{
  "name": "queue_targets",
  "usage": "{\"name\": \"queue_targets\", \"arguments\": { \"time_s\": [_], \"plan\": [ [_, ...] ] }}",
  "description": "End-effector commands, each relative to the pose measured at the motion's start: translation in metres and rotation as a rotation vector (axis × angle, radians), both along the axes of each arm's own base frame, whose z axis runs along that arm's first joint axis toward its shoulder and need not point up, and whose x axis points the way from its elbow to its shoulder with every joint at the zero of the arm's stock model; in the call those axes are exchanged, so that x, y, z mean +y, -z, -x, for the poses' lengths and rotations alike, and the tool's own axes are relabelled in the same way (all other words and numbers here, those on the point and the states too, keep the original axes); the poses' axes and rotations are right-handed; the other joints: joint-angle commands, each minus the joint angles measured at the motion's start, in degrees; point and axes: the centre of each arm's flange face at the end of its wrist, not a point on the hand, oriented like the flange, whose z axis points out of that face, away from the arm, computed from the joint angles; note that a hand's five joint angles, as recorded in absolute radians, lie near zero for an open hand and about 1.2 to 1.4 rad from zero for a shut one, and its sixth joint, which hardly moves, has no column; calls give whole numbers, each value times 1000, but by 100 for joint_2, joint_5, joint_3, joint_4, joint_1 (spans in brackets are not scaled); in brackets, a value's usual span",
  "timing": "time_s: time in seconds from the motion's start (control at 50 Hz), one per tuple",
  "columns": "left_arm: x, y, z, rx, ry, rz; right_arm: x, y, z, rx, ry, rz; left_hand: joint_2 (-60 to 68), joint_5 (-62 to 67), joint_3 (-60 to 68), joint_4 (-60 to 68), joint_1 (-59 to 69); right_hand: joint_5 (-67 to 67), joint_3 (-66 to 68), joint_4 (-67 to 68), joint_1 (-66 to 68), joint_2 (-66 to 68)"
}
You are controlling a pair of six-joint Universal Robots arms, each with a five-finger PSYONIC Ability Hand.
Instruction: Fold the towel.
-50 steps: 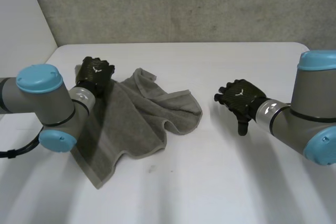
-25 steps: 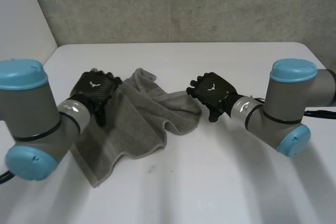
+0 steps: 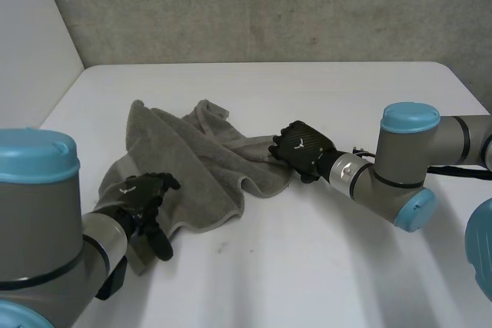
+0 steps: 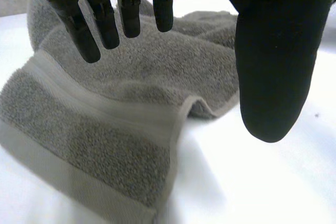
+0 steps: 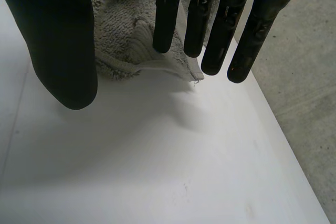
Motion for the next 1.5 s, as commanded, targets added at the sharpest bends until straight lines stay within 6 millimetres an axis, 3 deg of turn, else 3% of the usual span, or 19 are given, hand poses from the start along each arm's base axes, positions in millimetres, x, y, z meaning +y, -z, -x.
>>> {"name": "queue_targets", "arguments": {
  "time_s": [0.02,0.24,0.46,0.62,0.78,0.92,1.0,1.18,1.24,1.28,1.3,1.34,1.36,1.38,1.4,1.42,1.44,1.46,1.5],
  "plan": [
    [-2,15,1,-29,-17,-2,-6,3,-3,-12,-2,20,270,269,270,271,292,998,850,856,1365,925],
    [-12,34,6,-31,-22,4,-8,8,-10,-17,-16,29,723,722,723,724,745,1571,1423,1429,1938,1497],
    [-21,46,11,-38,-17,16,-8,5,-18,-36,-25,35,1026,1025,1026,1027,1048,4794,4646,4652,5161,4721],
    [-22,52,12,-42,-15,9,-18,-32,-19,-155,37,28,1110,1110,1111,1112,1133,4794,4646,4652,5161,4721],
    [-28,54,16,-25,-13,38,-17,-85,12,-273,205,-24,2100,2099,2101,2101,2123,4794,4646,4652,5161,4721],
    [-38,60,21,-14,-10,79,-10,-103,32,-278,251,-24,3853,3852,3853,3854,3875,4794,4646,4652,5161,4721],
    [-43,63,22,-41,4,107,-8,-115,48,-283,292,-10,6248,6247,6248,6249,6270,4794,4646,4652,5161,4721],
    [-61,54,14,-172,30,204,1,-136,65,-246,377,-52,6306,6306,6307,6308,6329,4794,4646,4652,5161,4721],
    [-65,29,10,-197,25,283,7,-156,74,-241,396,-55,6306,6306,6307,6308,6329,4794,4646,4652,5161,4721],
    [-68,-16,6,-177,7,411,12,-169,77,-243,397,-42,6306,6306,6307,6308,6329,4794,4646,4652,5161,4721],
    [-68,-16,6,-177,7,412,12,-169,77,-243,397,-42,6306,6306,6307,6308,6329,4794,4646,4652,5161,4721],
    [-66,-65,1,-141,-16,542,24,-201,84,-265,403,4,6306,6306,6307,6308,6329,4794,4646,4652,5161,4721],
    [-66,-65,1,-140,-16,543,24,-201,84,-265,403,4,6306,6306,6307,6308,6329,4794,4646,4652,5161,4721],
    [-62,-91,-2,-122,-28,603,32,-223,90,-285,406,46,6306,6306,6307,6308,6329,4794,4646,4652,5161,4721],
    [-62,-91,-2,-122,-28,604,40,-244,97,-306,413,93,6306,6306,6307,6308,6329,4794,4646,4652,5161,4721],
    [-55,-116,-6,-105,-38,653,40,-244,97,-306,413,93,6306,6306,6307,6308,6329,4794,4646,4652,5161,4721],
    [-47,-138,-10,-89,-42,691,49,-265,104,-324,422,139,6306,6306,6307,6308,6329,4794,4646,4652,5161,4721],
    [-47,-138,-10,-89,-42,691,49,-265,104,-324,422,140,6306,6306,6307,6308,6329,4794,4646,4652,5161,4721],
    [-34,-172,-15,-68,-42,735,70,-300,118,-349,435,210,6306,6306,6307,6308,6329,4794,4646,4652,5161,4721]
  ]
}}
